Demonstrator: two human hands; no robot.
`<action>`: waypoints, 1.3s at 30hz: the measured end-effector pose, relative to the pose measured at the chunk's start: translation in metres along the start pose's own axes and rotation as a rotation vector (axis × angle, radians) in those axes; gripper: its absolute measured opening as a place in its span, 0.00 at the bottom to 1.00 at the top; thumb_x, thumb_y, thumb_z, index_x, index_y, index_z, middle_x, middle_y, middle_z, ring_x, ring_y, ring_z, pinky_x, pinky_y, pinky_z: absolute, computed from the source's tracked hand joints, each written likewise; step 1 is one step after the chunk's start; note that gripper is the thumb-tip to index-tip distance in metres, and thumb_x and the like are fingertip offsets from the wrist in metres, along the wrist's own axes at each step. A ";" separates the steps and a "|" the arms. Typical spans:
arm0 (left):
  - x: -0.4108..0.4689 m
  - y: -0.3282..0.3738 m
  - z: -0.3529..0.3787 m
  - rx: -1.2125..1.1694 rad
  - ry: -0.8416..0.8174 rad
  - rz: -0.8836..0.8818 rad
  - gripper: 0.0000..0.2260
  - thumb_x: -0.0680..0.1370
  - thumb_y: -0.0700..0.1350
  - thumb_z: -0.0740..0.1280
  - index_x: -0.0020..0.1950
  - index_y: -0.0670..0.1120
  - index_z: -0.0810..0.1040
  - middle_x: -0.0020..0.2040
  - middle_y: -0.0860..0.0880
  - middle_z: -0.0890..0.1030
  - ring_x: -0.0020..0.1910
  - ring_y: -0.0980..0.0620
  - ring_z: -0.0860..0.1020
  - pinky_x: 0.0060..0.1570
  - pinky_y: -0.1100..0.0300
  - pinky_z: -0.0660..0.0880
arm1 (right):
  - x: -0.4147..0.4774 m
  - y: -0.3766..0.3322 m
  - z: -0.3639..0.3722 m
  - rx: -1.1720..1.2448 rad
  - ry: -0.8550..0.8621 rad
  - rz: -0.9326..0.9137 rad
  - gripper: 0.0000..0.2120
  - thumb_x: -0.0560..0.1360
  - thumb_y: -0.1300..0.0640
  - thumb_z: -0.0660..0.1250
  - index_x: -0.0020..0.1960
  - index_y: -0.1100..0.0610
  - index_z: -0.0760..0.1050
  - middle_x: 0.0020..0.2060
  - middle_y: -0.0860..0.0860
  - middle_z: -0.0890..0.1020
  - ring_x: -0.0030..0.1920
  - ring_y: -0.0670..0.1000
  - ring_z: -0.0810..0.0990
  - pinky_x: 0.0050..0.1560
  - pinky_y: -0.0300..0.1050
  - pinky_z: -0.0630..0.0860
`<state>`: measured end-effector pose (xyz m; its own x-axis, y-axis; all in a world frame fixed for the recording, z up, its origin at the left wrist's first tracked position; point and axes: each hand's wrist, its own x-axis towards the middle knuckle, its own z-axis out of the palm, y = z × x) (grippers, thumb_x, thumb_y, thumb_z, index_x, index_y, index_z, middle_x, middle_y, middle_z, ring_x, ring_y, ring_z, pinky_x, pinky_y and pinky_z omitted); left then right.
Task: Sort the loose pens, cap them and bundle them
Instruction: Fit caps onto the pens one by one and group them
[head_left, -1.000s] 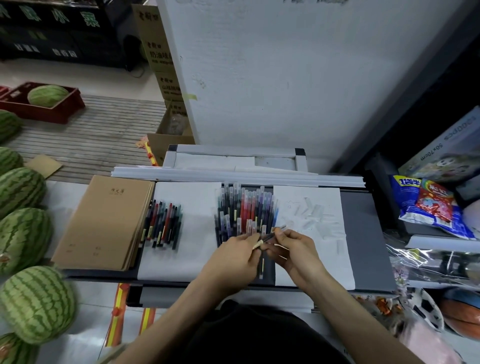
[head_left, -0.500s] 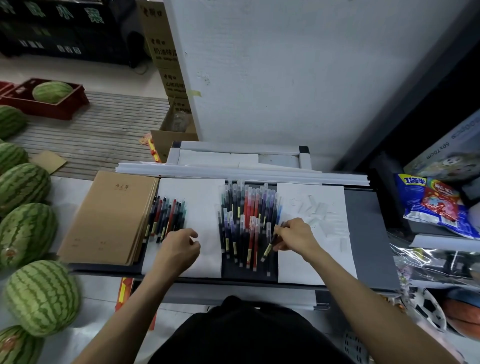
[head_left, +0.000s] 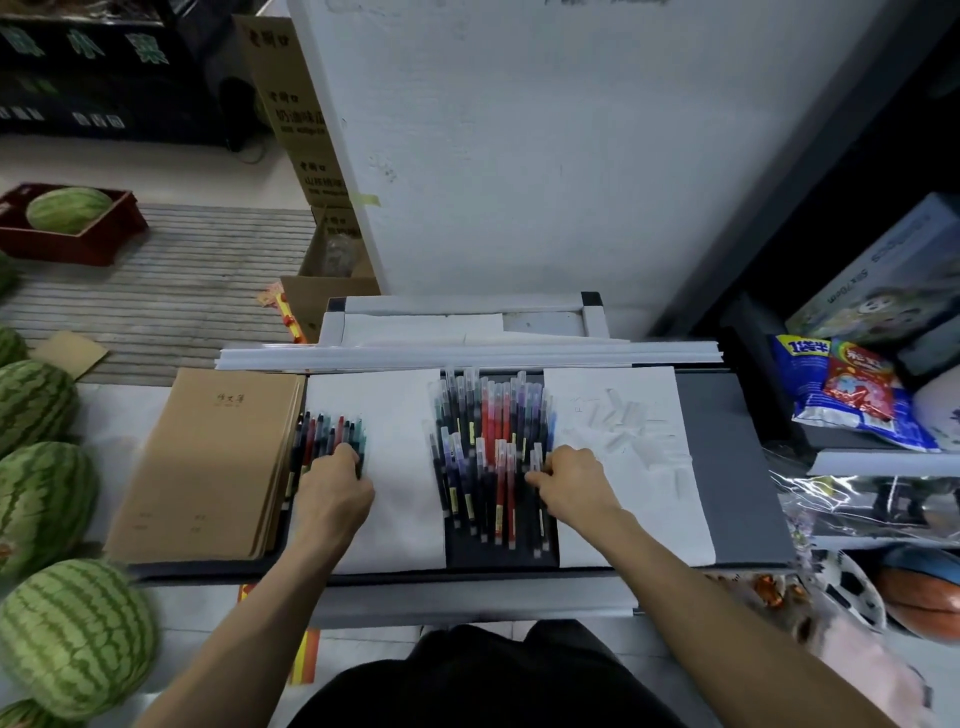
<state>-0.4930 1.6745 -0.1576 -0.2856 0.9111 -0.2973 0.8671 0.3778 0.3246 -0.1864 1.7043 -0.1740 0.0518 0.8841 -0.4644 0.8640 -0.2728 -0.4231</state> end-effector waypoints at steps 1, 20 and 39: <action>0.002 0.001 0.000 0.034 -0.005 0.007 0.02 0.79 0.42 0.64 0.50 0.45 0.74 0.42 0.46 0.79 0.39 0.43 0.77 0.40 0.47 0.77 | 0.000 0.000 0.001 -0.005 0.001 0.004 0.23 0.80 0.49 0.72 0.33 0.58 0.68 0.32 0.55 0.77 0.34 0.56 0.80 0.37 0.46 0.77; -0.027 0.051 0.007 0.024 -0.057 0.021 0.07 0.76 0.49 0.66 0.45 0.46 0.75 0.37 0.48 0.79 0.34 0.47 0.77 0.29 0.57 0.69 | -0.014 0.034 -0.013 0.011 0.159 -0.081 0.11 0.81 0.49 0.65 0.44 0.54 0.78 0.35 0.48 0.81 0.36 0.50 0.80 0.40 0.50 0.81; -0.065 0.109 0.027 -0.047 -0.136 0.100 0.09 0.79 0.52 0.62 0.42 0.50 0.74 0.36 0.51 0.81 0.35 0.50 0.80 0.39 0.53 0.80 | 0.027 0.096 -0.045 -0.440 0.248 -0.282 0.24 0.74 0.73 0.62 0.67 0.57 0.76 0.61 0.51 0.77 0.61 0.54 0.73 0.58 0.43 0.75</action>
<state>-0.3692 1.6517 -0.1268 -0.1384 0.9149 -0.3792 0.8675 0.2967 0.3992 -0.0797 1.7190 -0.1917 -0.1405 0.9768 -0.1618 0.9857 0.1226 -0.1157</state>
